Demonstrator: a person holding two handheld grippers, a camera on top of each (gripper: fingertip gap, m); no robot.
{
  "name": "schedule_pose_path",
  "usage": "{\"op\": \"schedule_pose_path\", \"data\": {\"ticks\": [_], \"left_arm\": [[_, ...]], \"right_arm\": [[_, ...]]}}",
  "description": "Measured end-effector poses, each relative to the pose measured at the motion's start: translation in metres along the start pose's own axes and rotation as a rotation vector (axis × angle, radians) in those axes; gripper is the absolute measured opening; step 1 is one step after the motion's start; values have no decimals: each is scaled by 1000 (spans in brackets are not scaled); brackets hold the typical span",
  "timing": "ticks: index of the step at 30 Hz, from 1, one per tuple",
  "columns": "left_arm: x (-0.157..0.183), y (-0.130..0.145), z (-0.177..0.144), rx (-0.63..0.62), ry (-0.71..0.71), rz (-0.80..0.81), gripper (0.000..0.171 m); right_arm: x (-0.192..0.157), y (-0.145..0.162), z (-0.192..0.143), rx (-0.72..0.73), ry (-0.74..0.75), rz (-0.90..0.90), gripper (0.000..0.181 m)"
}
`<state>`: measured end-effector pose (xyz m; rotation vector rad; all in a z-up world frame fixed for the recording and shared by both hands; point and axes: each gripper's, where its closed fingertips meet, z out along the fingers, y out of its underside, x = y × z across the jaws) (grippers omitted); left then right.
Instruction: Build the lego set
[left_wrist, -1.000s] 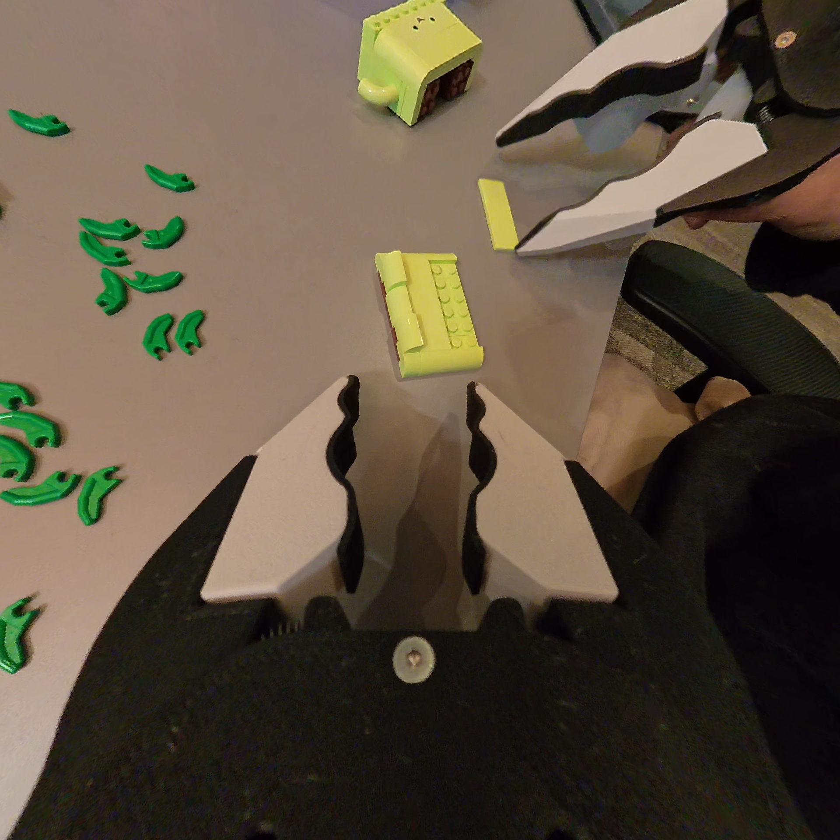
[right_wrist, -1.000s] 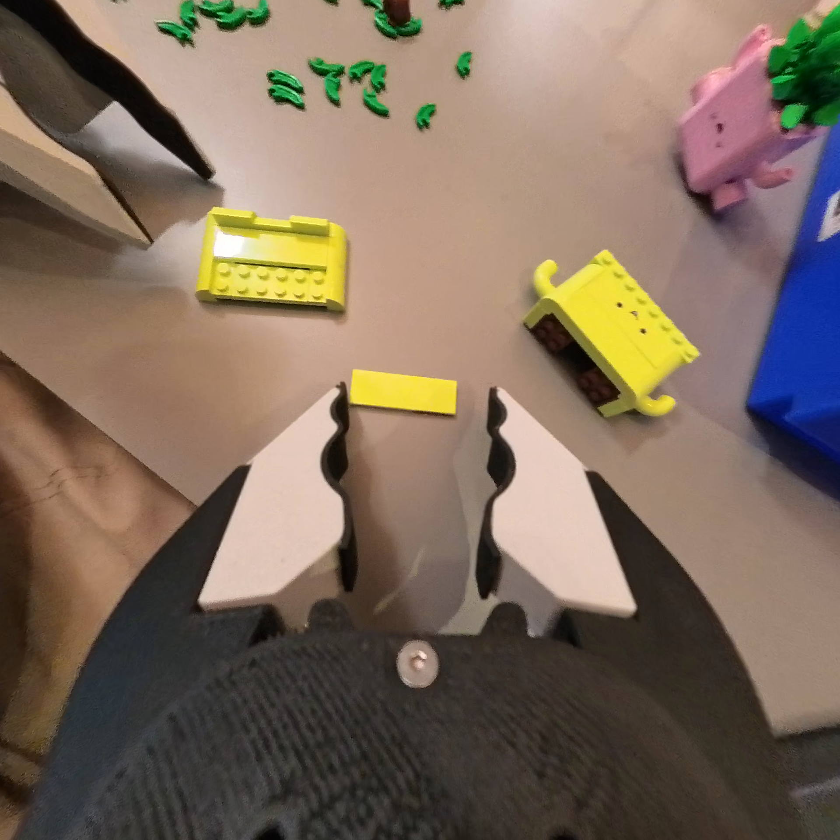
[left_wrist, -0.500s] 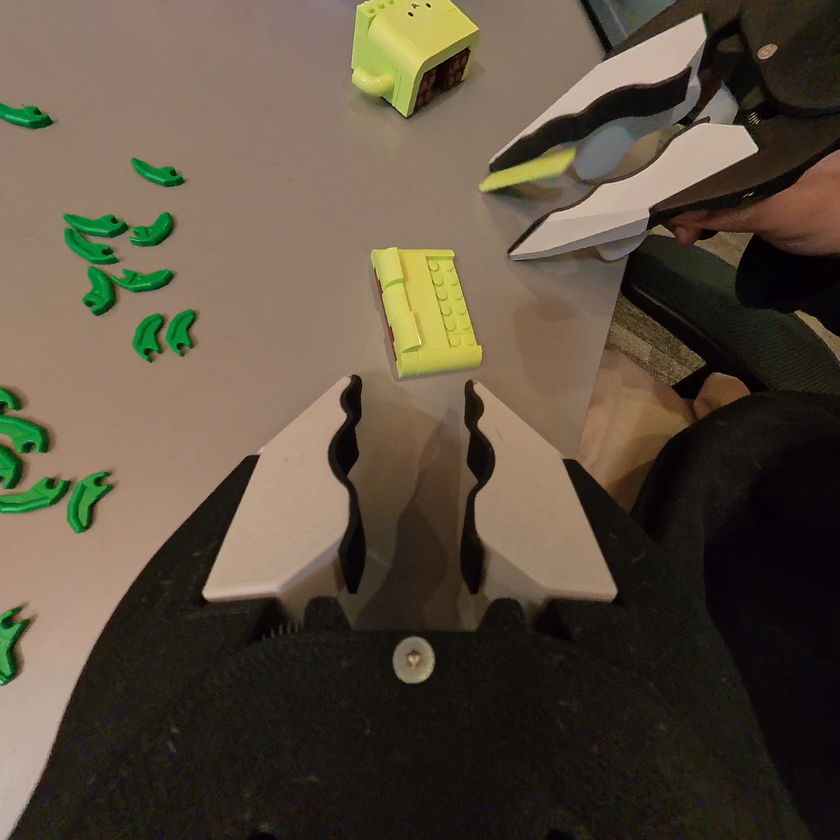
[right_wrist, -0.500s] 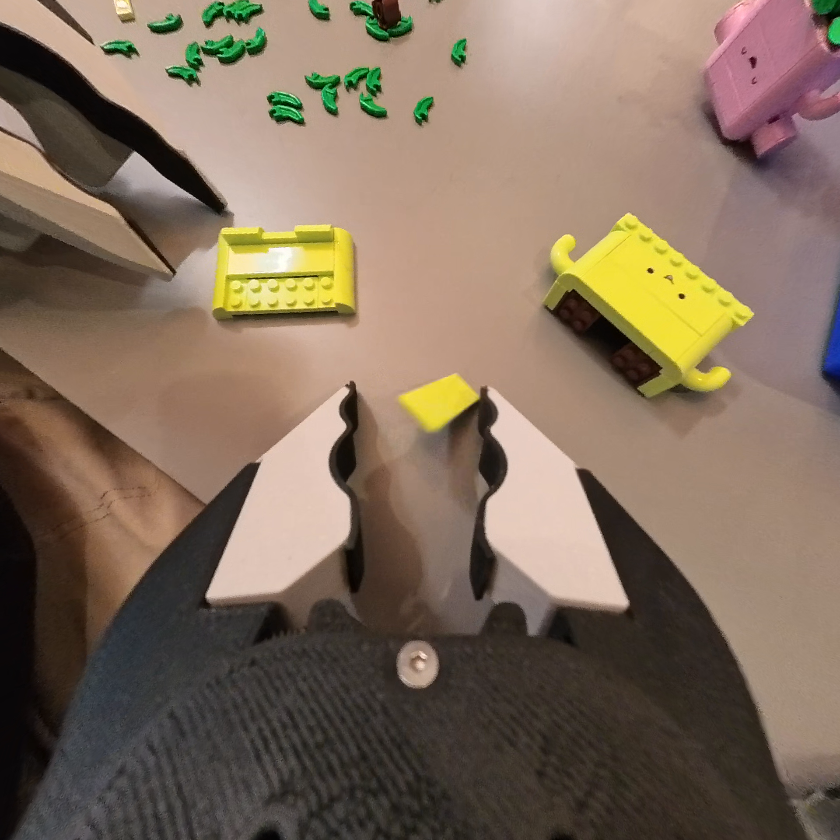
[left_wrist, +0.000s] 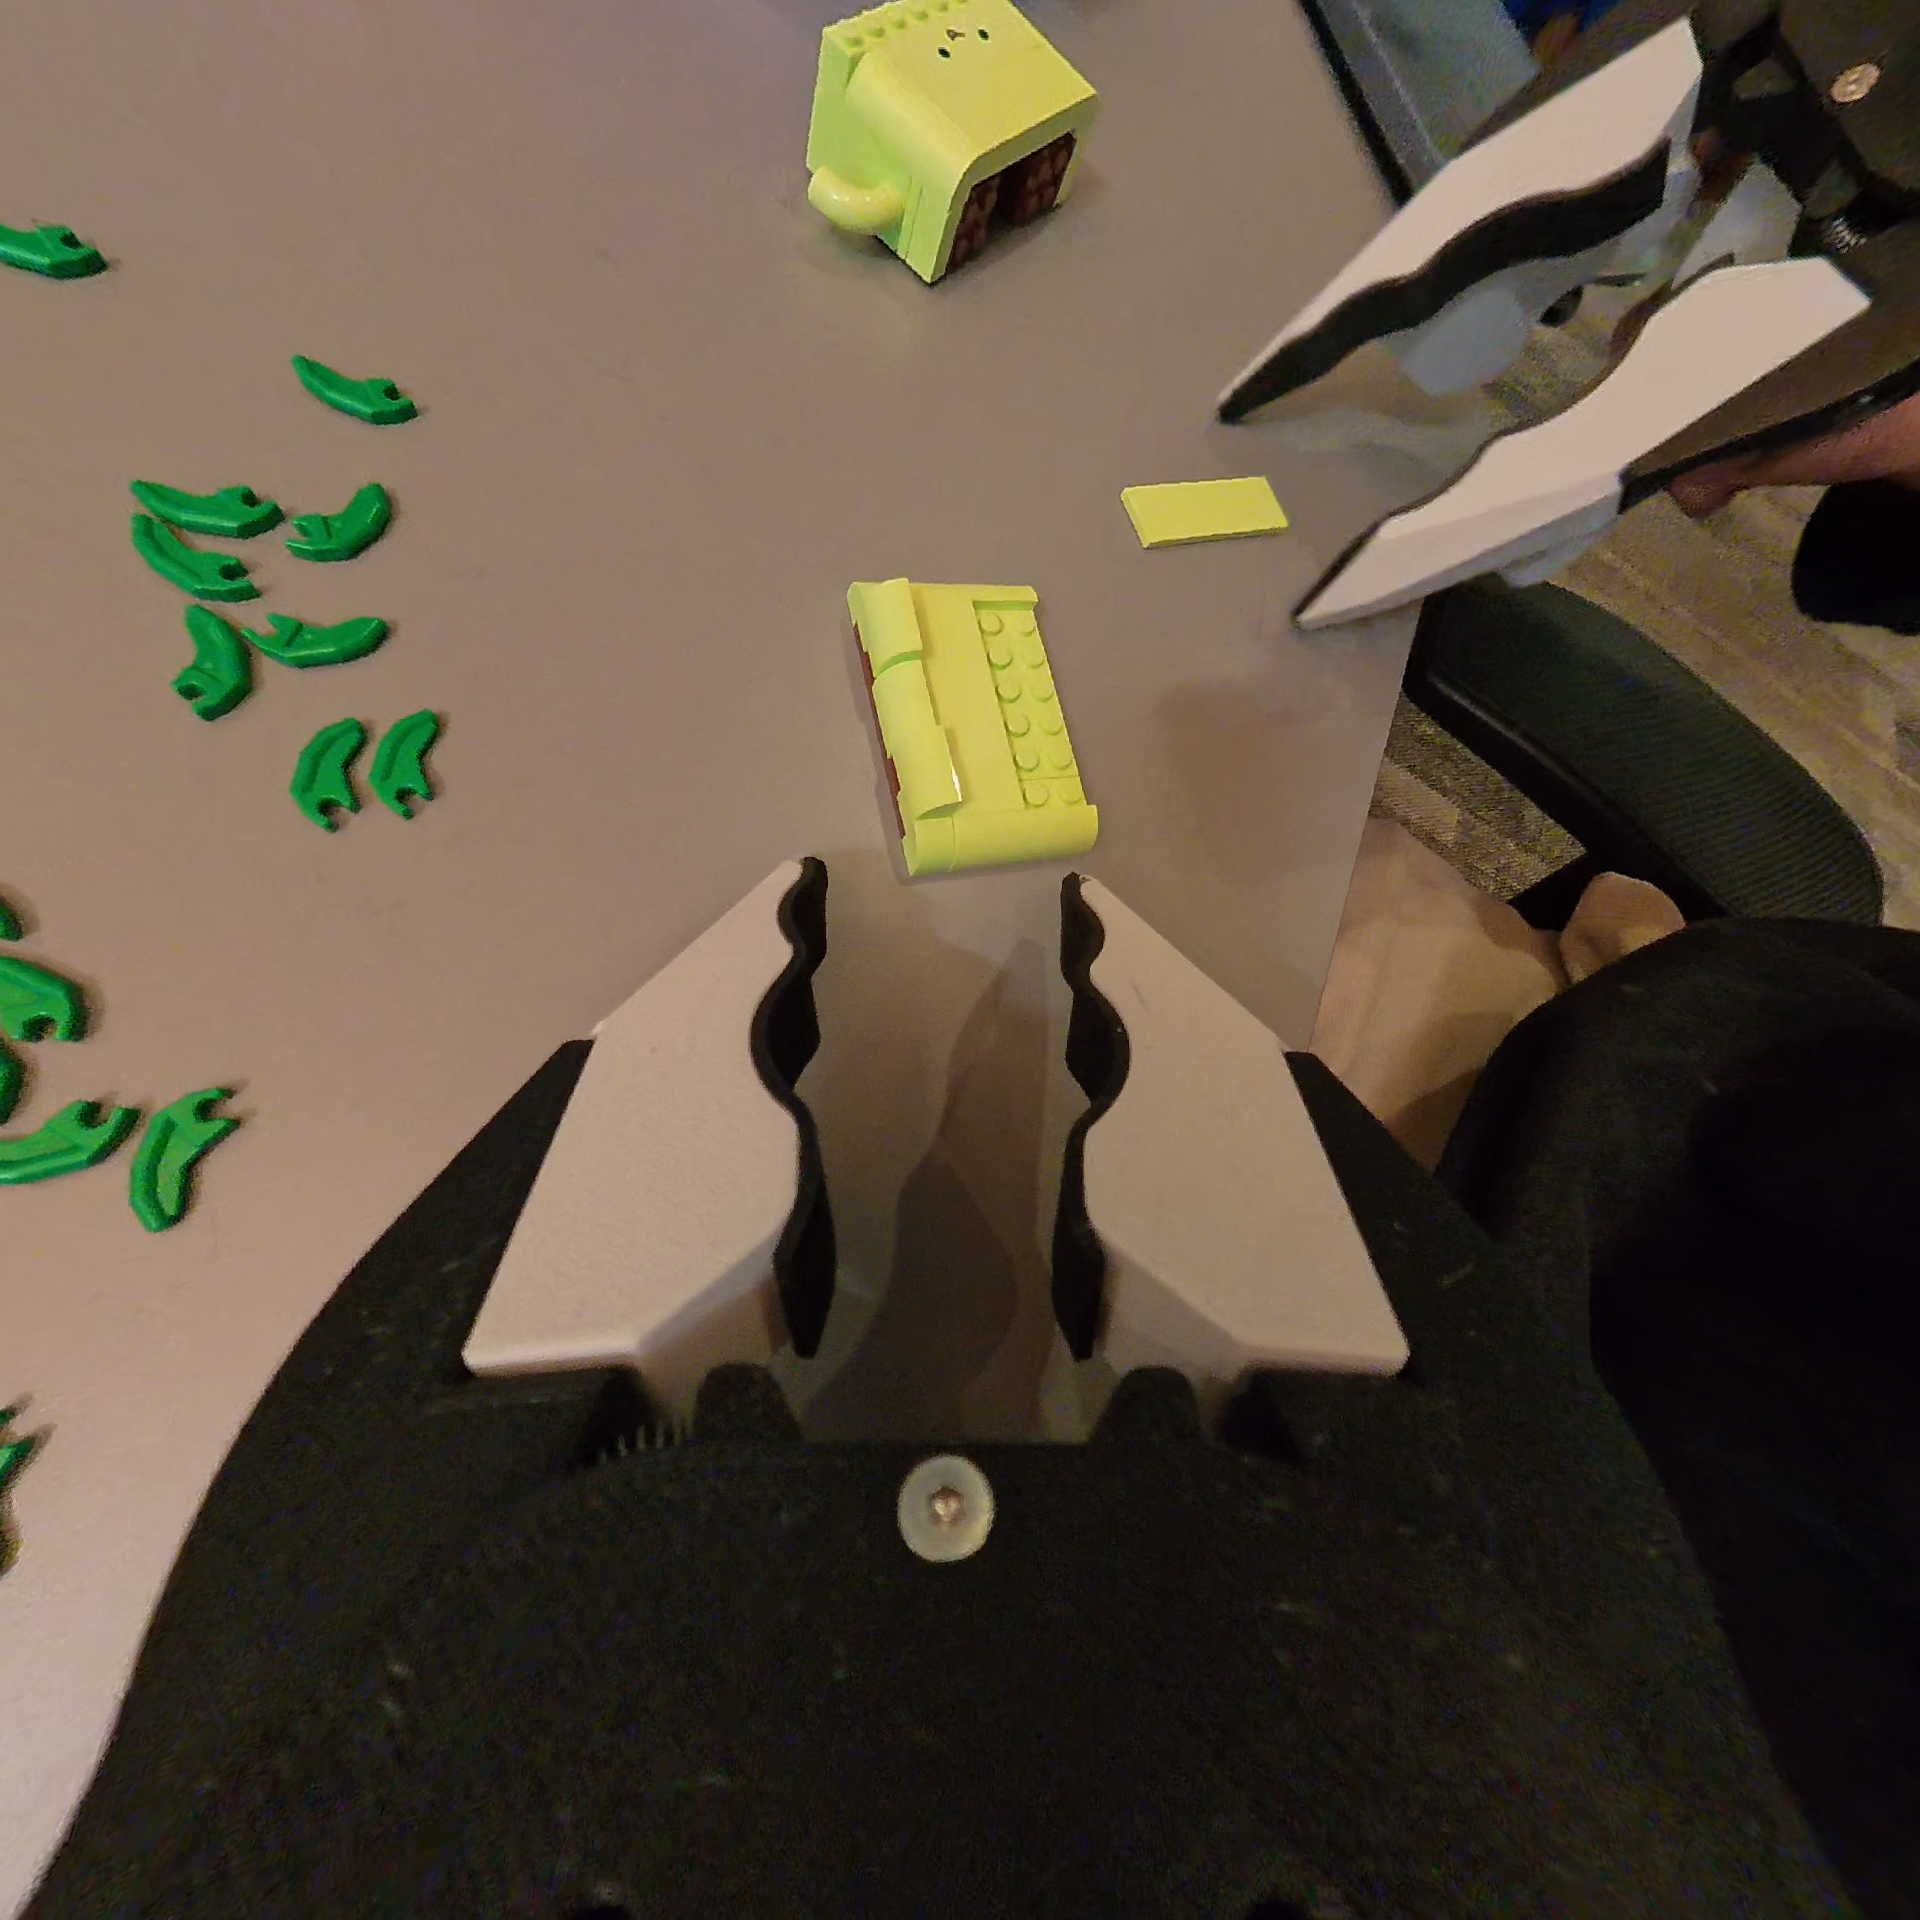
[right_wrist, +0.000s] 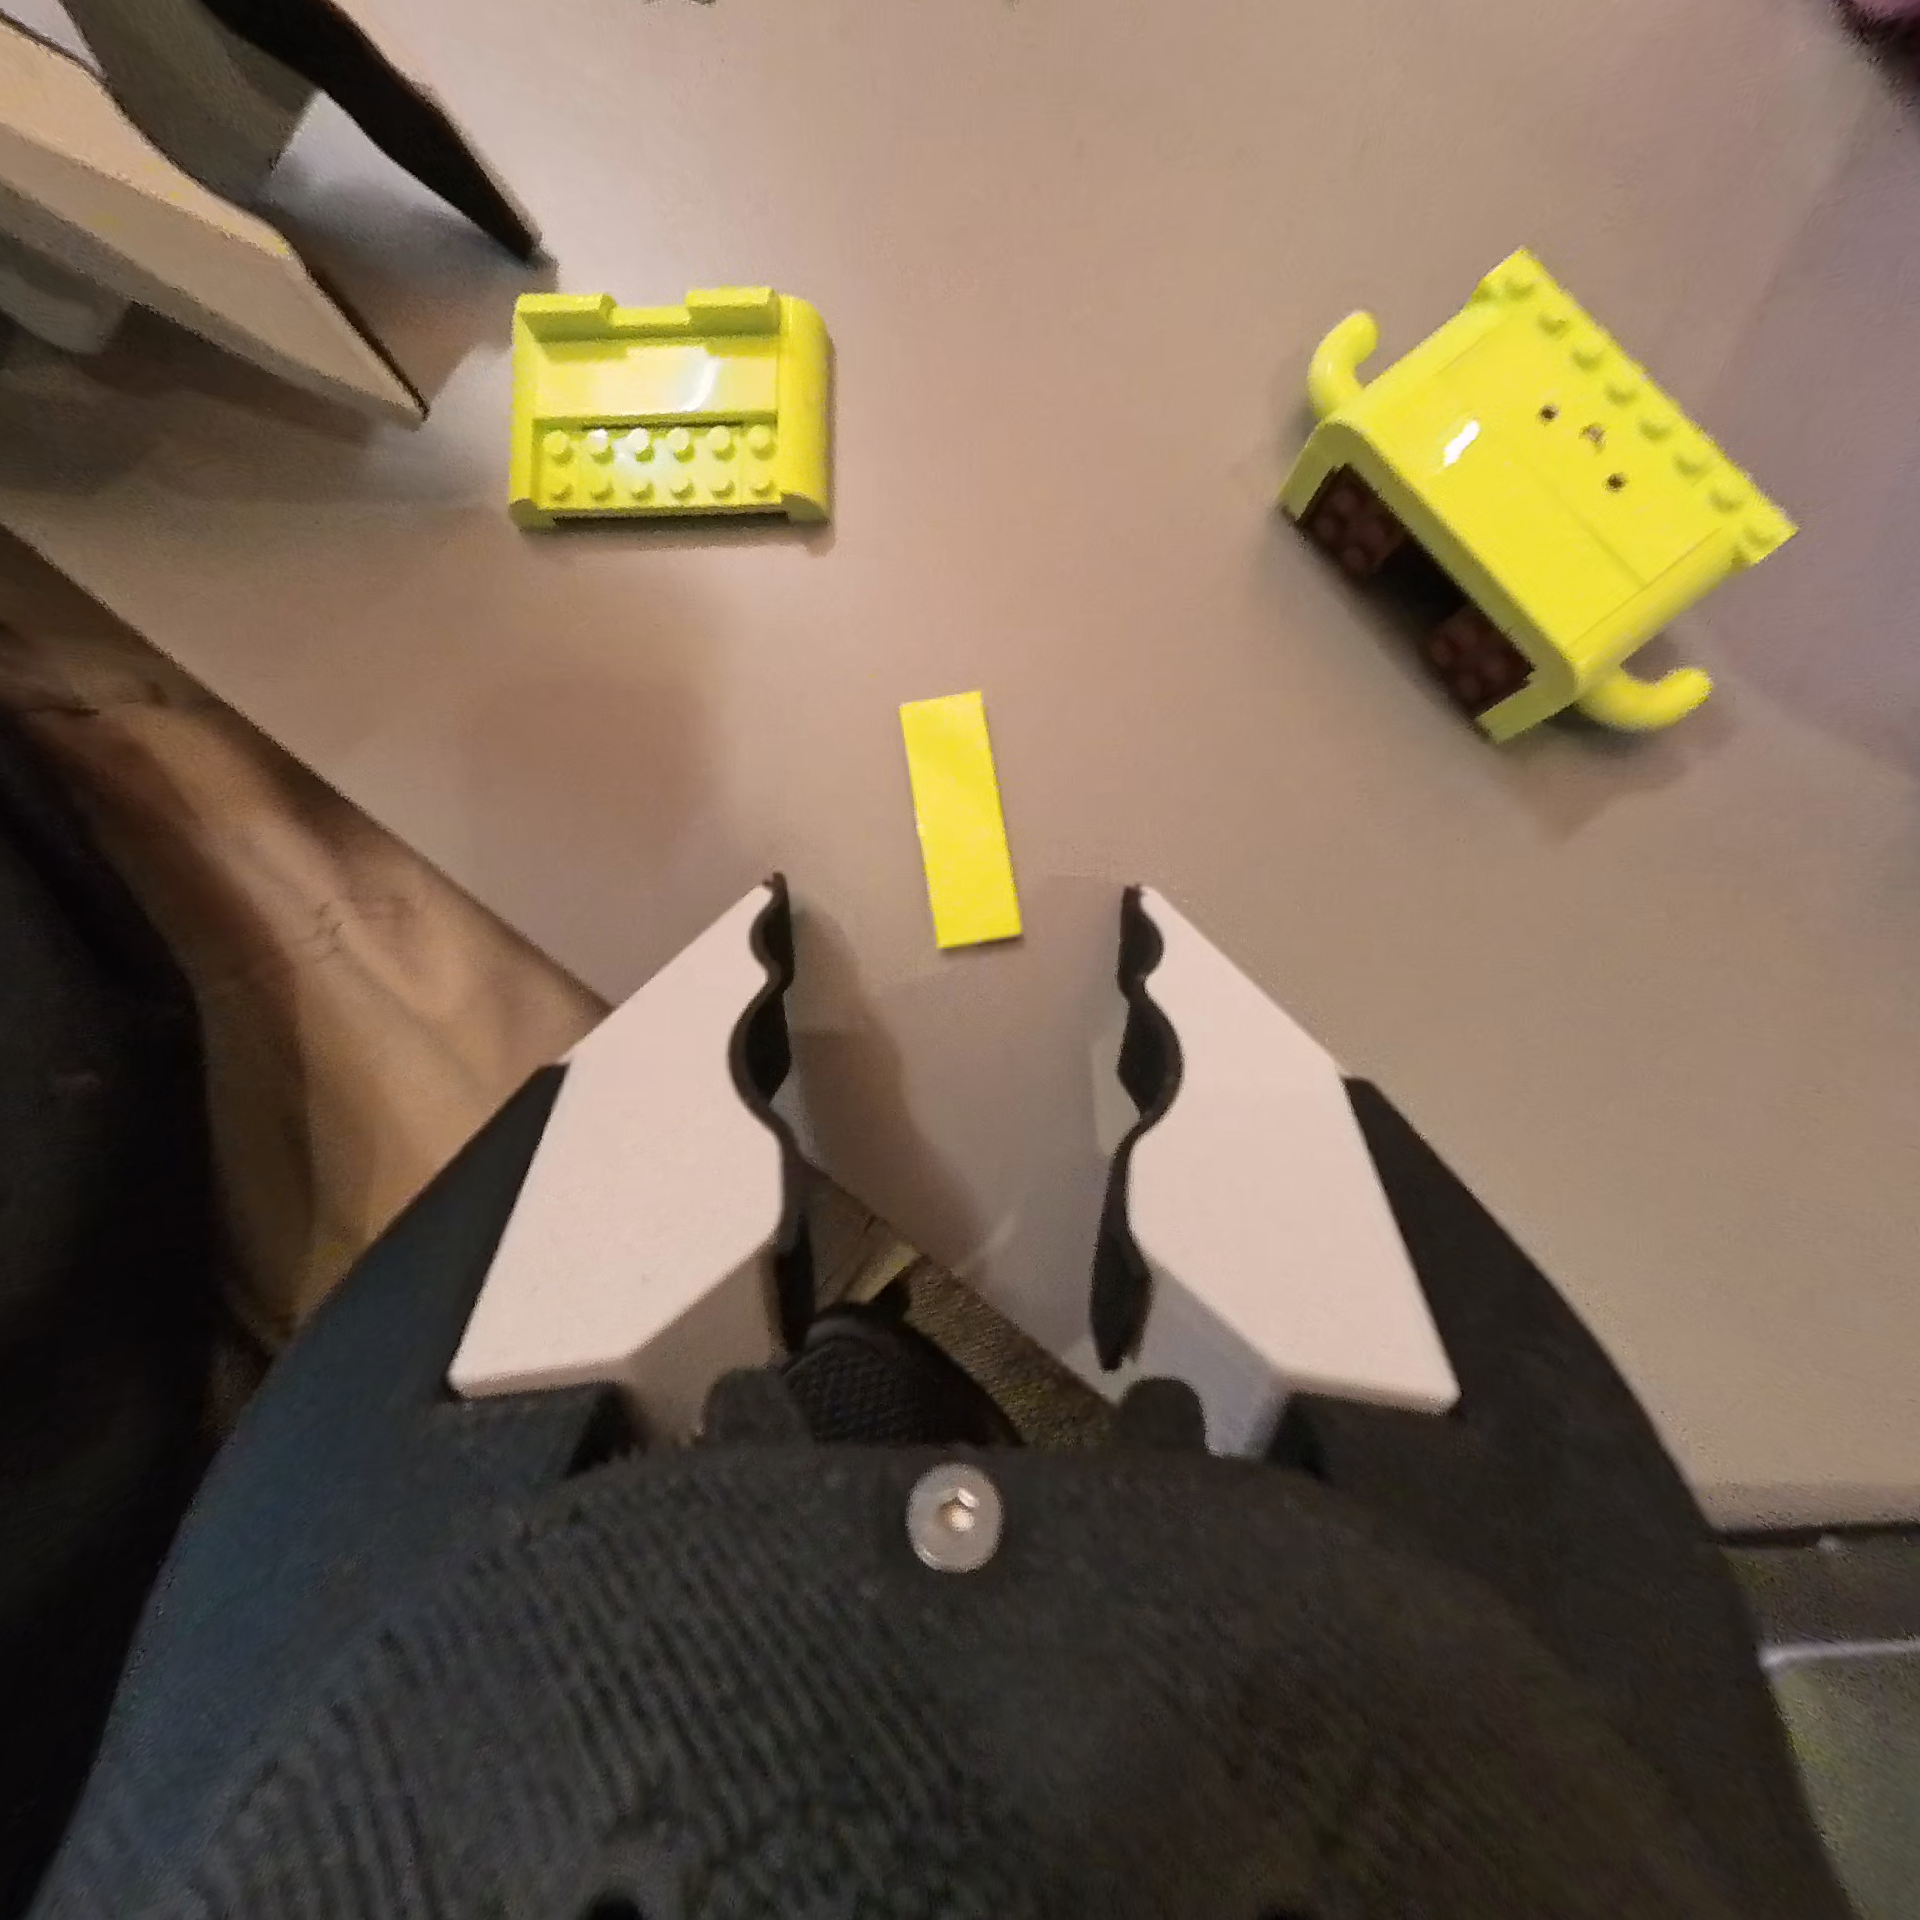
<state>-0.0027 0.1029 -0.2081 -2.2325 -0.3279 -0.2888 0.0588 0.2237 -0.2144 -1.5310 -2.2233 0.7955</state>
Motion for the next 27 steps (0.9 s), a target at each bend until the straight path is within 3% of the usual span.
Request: {"op": "schedule_pose_path", "data": {"ticks": [4,9,13,17,21,27], "left_arm": [[0,0,0,-1,-3,2,44],[0,0,0,0,-4,8,44],[2,0,0,-4,4,14,44],[2,0,0,4,-3,23,44],[3,0,0,0,8,27,45],[19,1,0,-3,92,85,48]], "right_arm": [[-19,3,-2,-4,-40,-25,69],[-53,-10,-2,14,-172,-77,47],[-29,-30,0,101,-74,-132,49],[-32,-29,11,85,-138,-195,60],[-28,-25,18,95,-138,-361,53],[-29,-26,21,71,-263,-345,47]]}}
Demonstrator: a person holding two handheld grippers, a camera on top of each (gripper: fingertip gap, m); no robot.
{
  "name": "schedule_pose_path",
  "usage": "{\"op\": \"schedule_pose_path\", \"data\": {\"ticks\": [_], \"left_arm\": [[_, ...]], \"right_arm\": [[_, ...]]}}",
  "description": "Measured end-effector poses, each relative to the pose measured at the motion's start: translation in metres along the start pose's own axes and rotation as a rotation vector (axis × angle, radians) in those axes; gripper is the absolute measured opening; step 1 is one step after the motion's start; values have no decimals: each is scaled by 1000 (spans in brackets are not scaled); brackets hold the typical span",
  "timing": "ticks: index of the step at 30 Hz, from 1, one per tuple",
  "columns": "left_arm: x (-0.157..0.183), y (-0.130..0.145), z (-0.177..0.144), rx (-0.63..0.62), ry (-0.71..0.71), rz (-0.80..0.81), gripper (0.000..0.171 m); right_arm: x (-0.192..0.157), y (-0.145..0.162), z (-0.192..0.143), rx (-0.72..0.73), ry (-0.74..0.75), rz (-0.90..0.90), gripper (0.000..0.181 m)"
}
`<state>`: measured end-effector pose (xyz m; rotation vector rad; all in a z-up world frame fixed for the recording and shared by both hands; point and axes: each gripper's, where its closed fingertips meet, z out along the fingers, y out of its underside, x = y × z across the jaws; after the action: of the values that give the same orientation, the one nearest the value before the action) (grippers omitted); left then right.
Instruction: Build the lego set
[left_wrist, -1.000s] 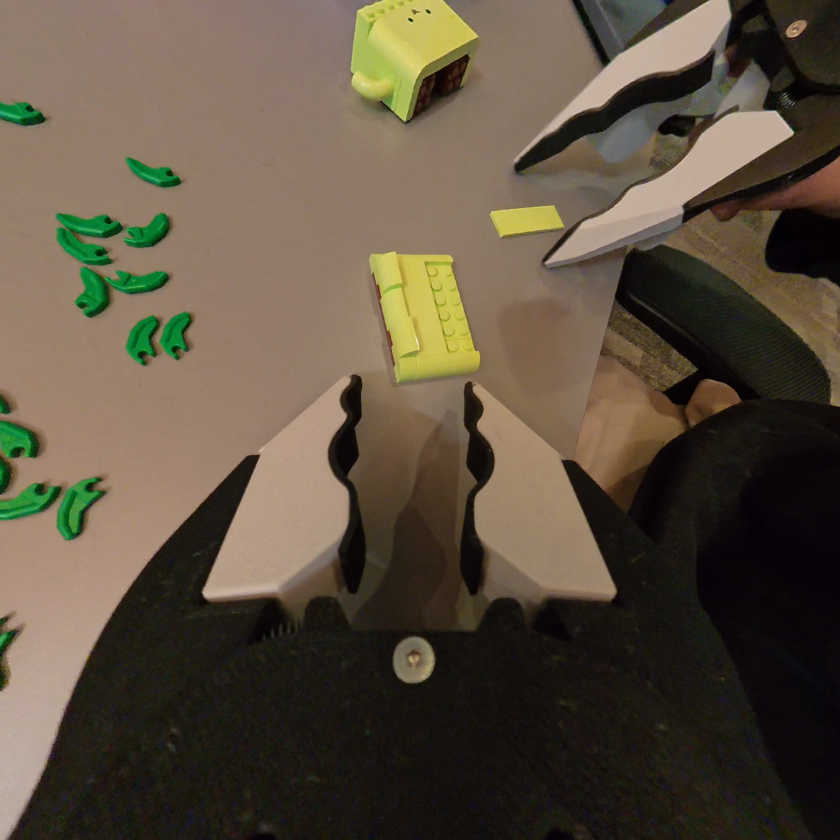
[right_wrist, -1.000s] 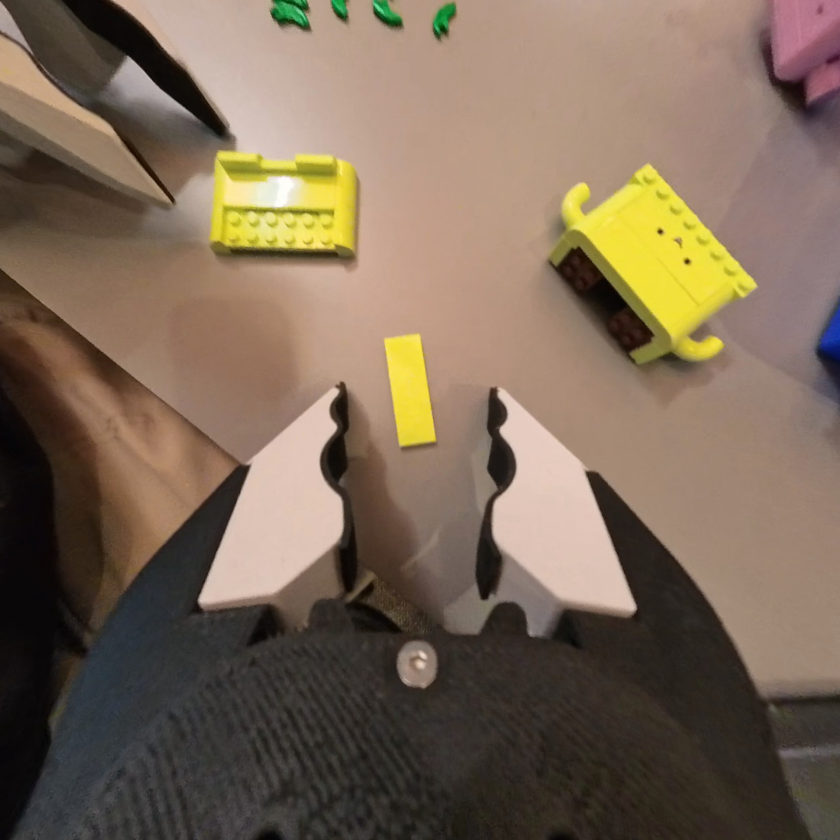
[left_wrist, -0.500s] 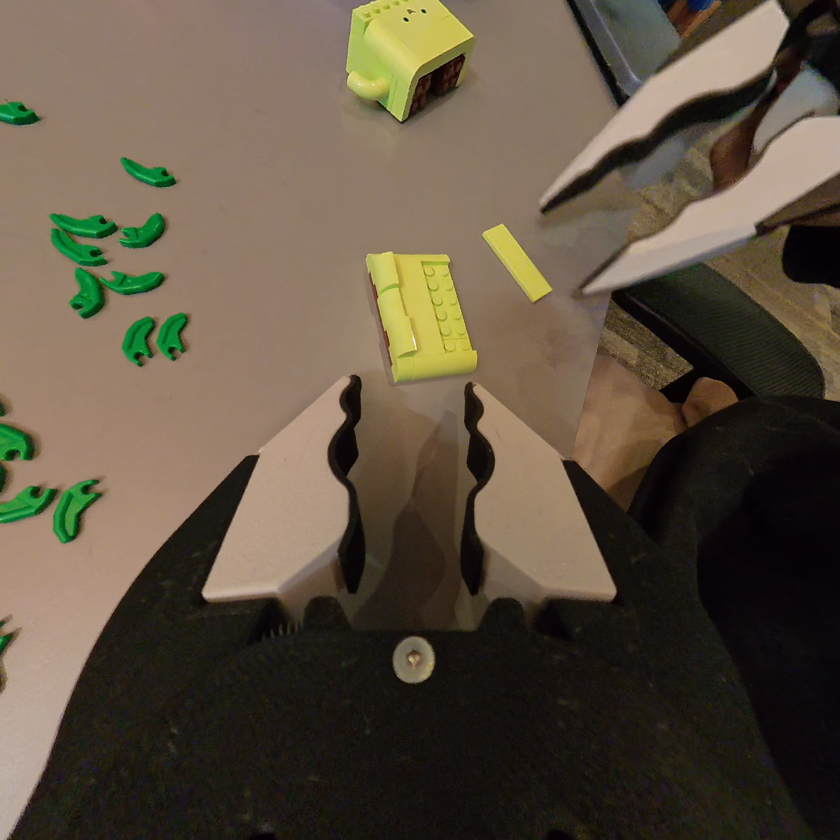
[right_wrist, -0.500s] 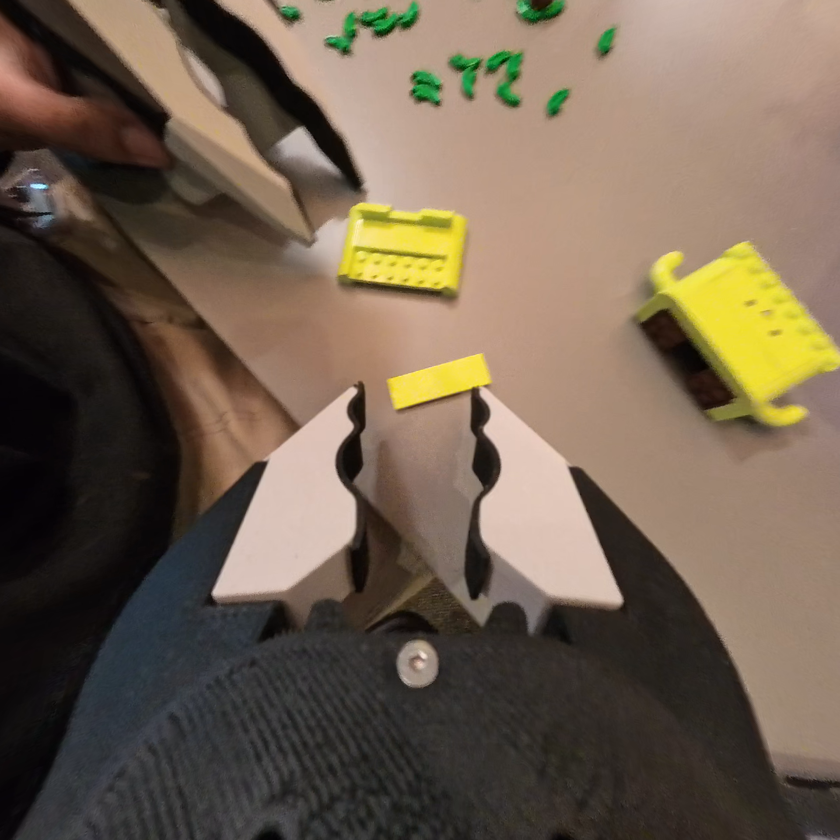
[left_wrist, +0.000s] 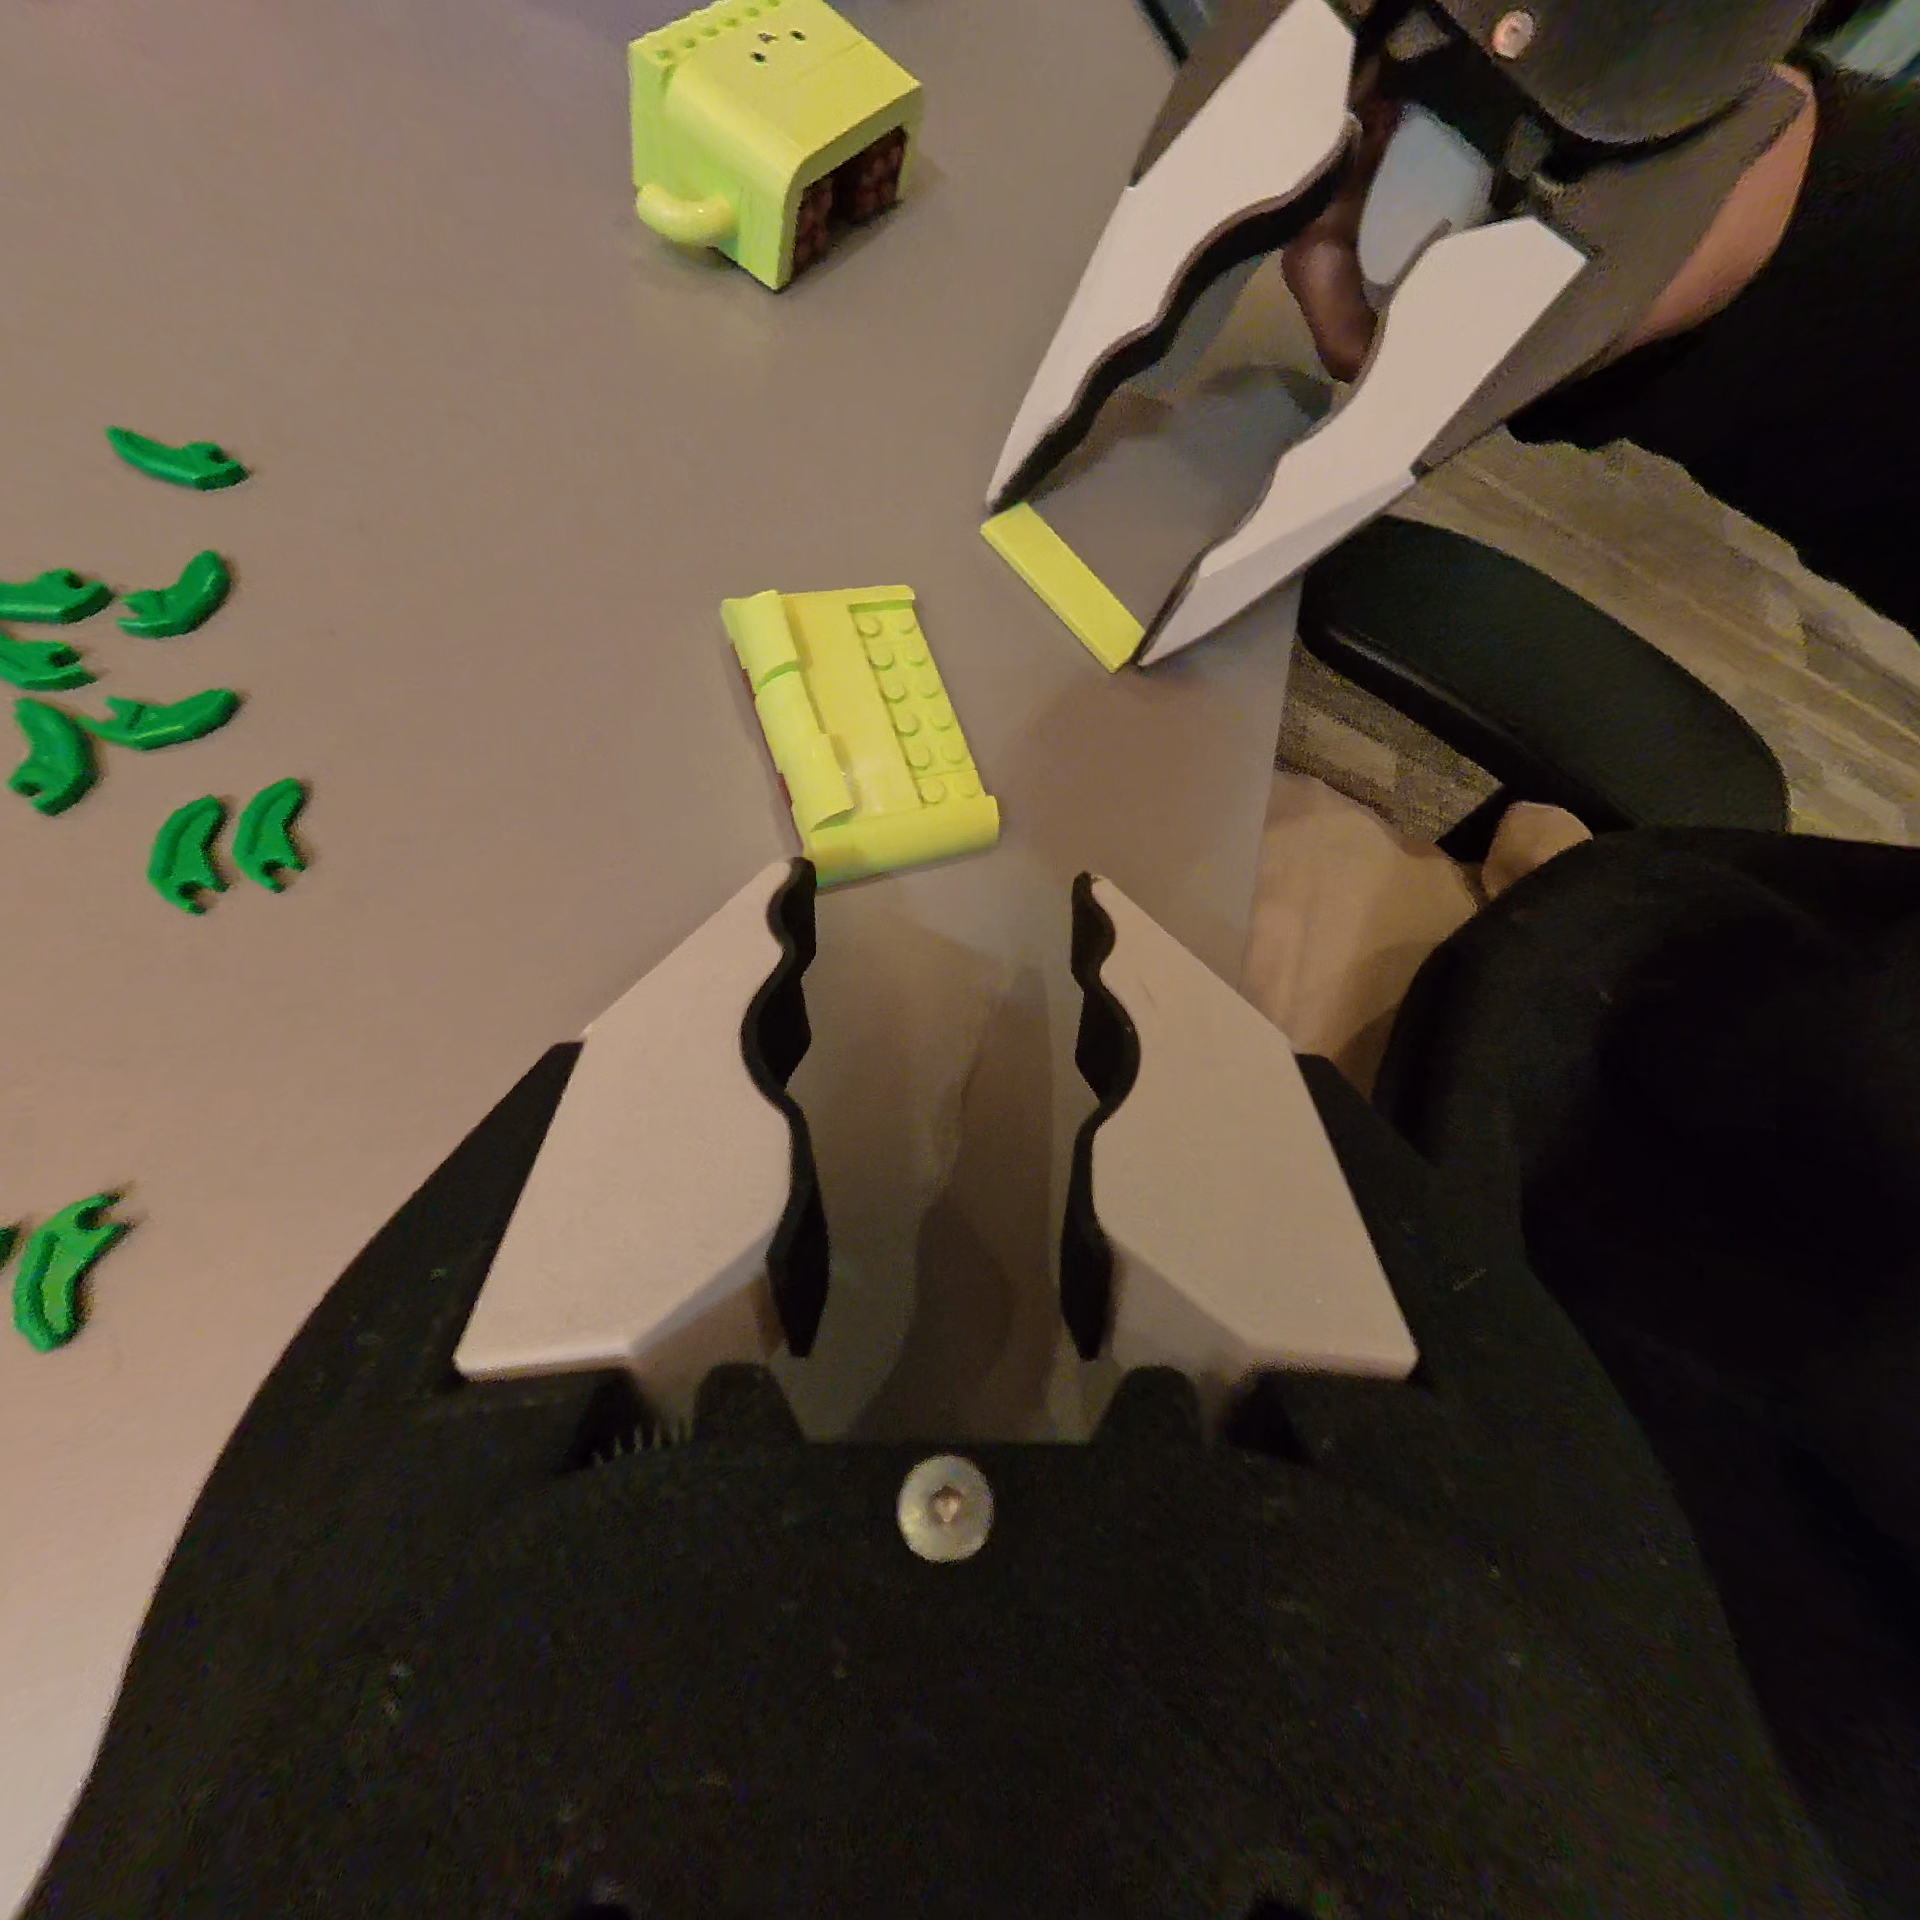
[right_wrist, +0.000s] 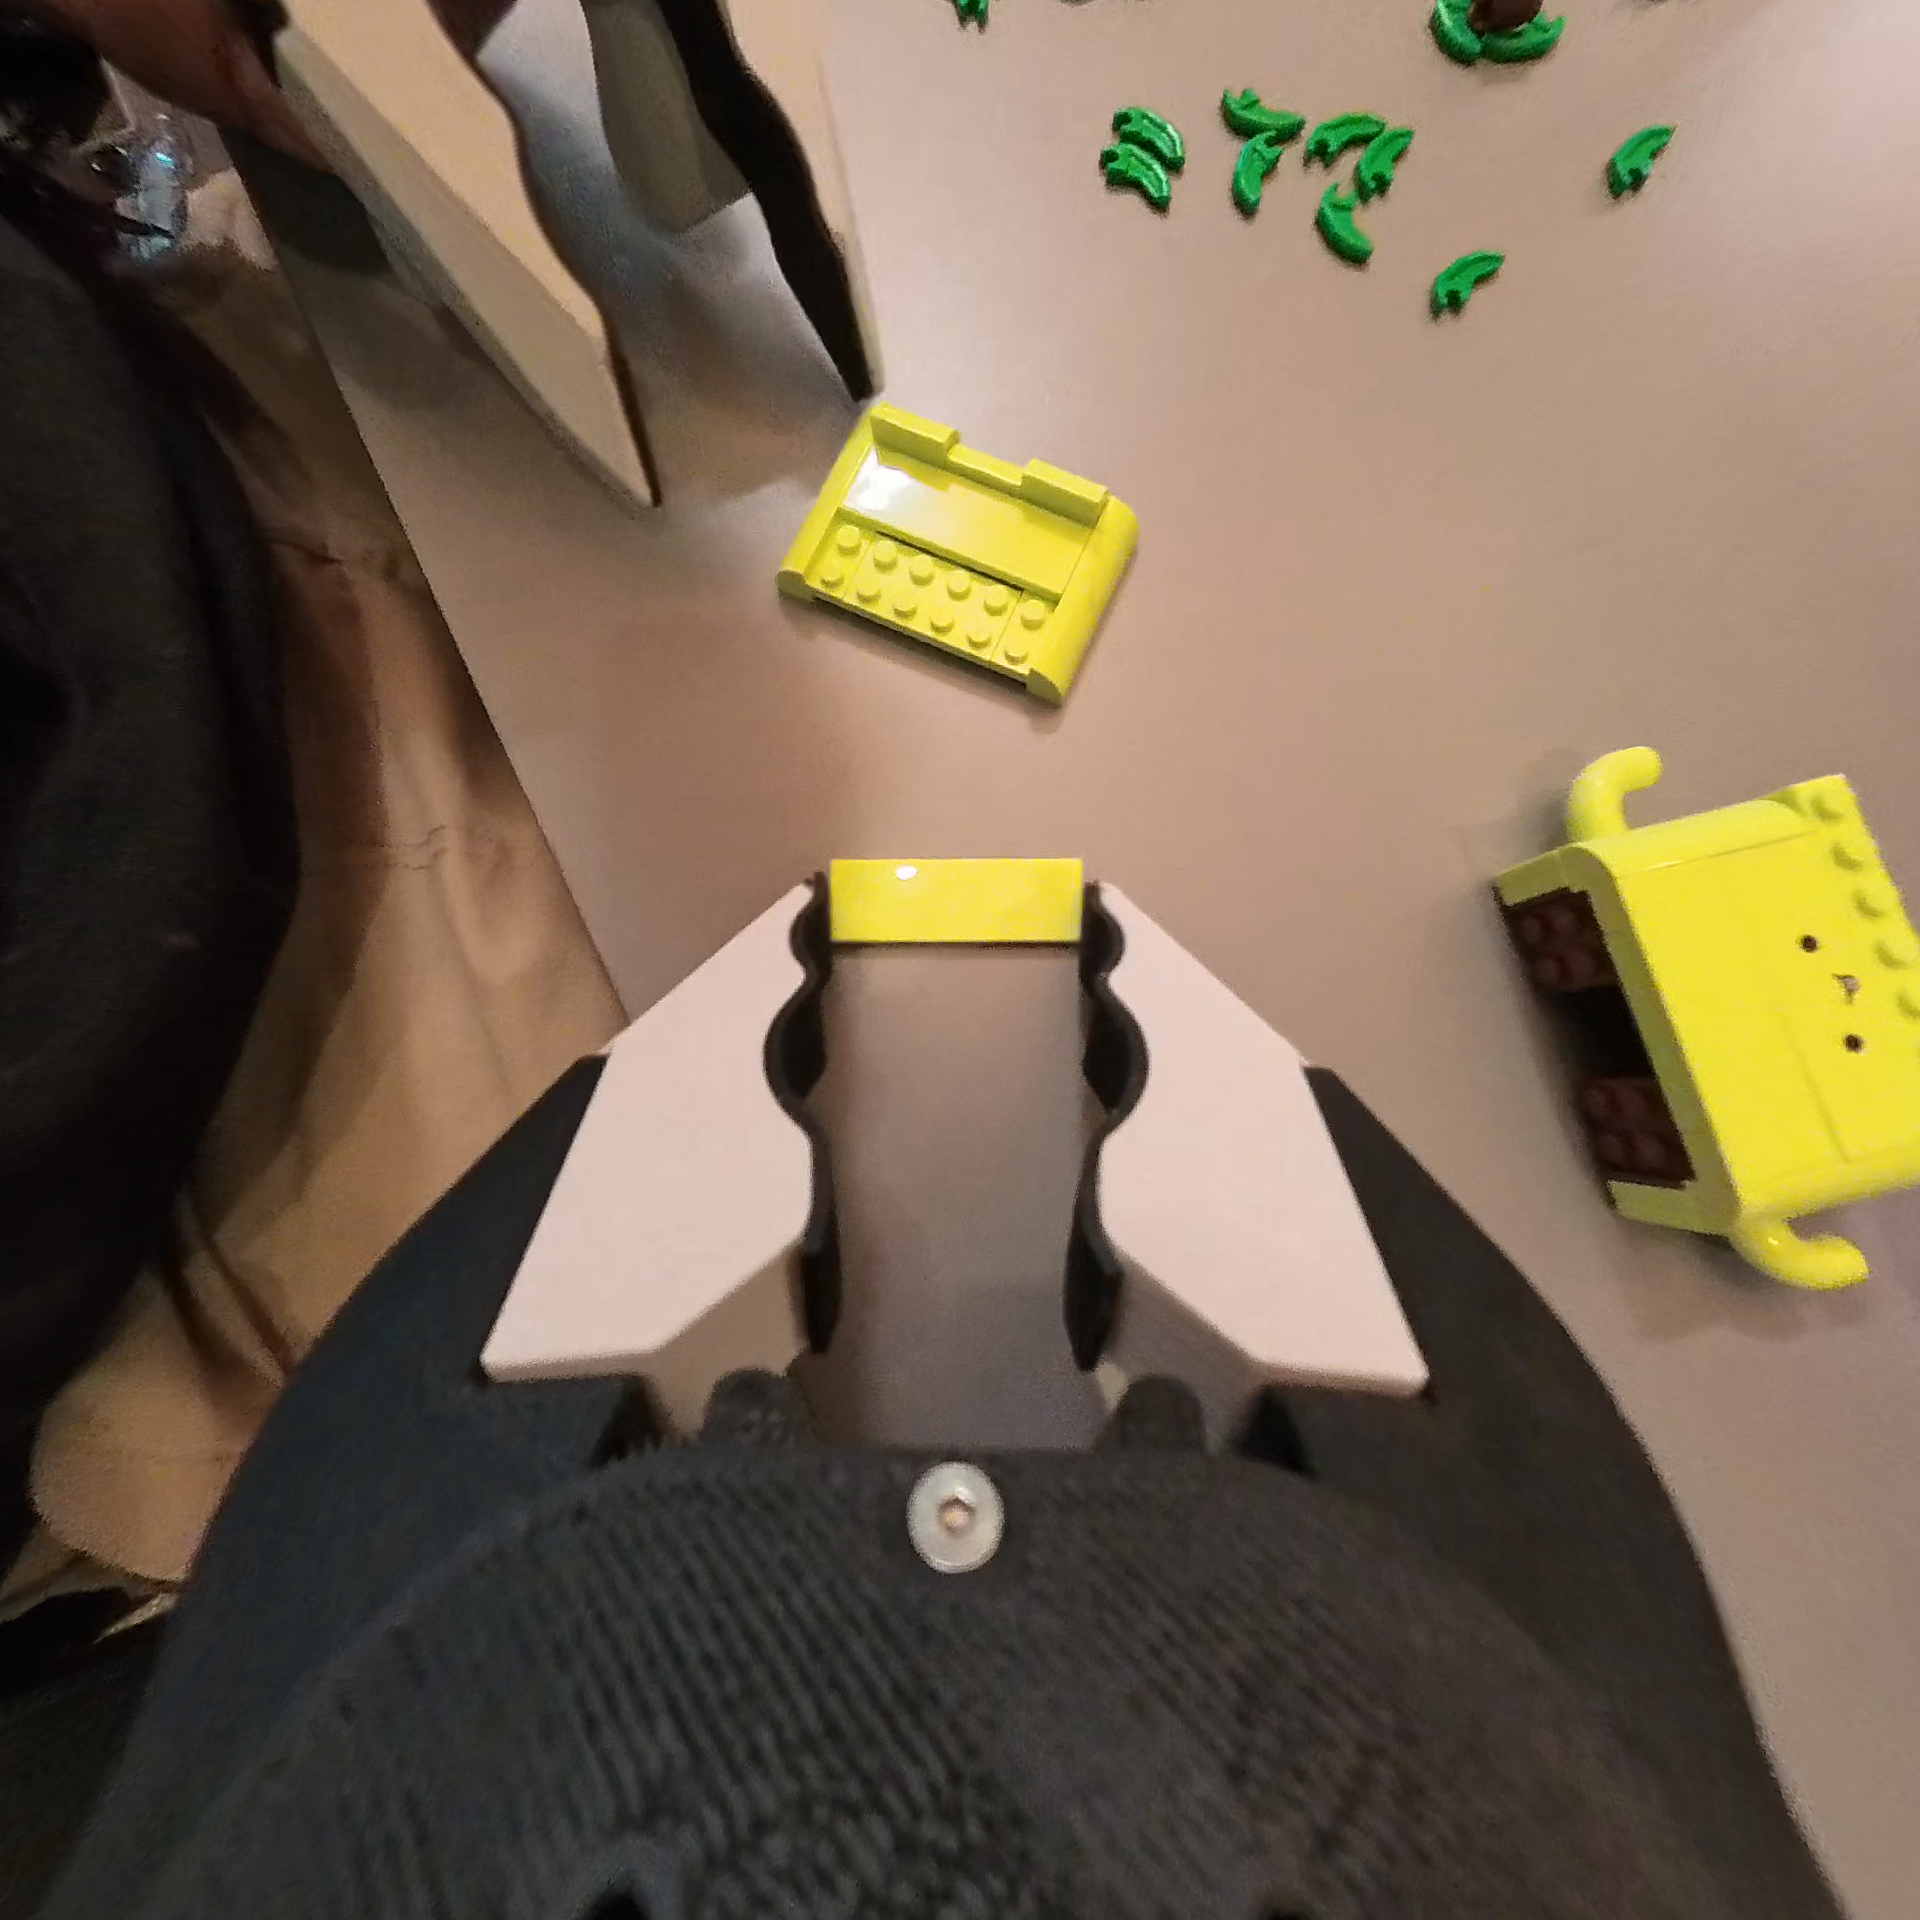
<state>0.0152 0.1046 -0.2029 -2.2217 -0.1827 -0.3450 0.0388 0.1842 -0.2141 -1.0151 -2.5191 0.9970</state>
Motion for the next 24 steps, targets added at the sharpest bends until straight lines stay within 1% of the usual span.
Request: {"op": "schedule_pose_path", "data": {"ticks": [3,5,10,12,15,18,21,24], "left_arm": [[4,2,2,-21,-1,37,53],[3,3,3,-30,-30,59,53],[5,6,6,-58,-68,127,58],[8,8,8,-73,-72,163,60],[14,13,11,-103,-57,218,60],[18,15,11,-110,-53,248,60],[17,12,10,-93,-58,240,60],[15,8,7,-64,-46,202,60]], "right_arm": [[0,-1,0,1,-1,15,47],[-4,-4,2,4,-11,38,47],[-17,-38,6,135,-24,92,47],[-16,-48,10,155,9,139,47],[-9,-49,17,117,100,156,47],[-10,-49,22,95,120,98,47],[-5,-49,23,79,119,60,47],[-2,-50,21,82,76,44,47]]}}
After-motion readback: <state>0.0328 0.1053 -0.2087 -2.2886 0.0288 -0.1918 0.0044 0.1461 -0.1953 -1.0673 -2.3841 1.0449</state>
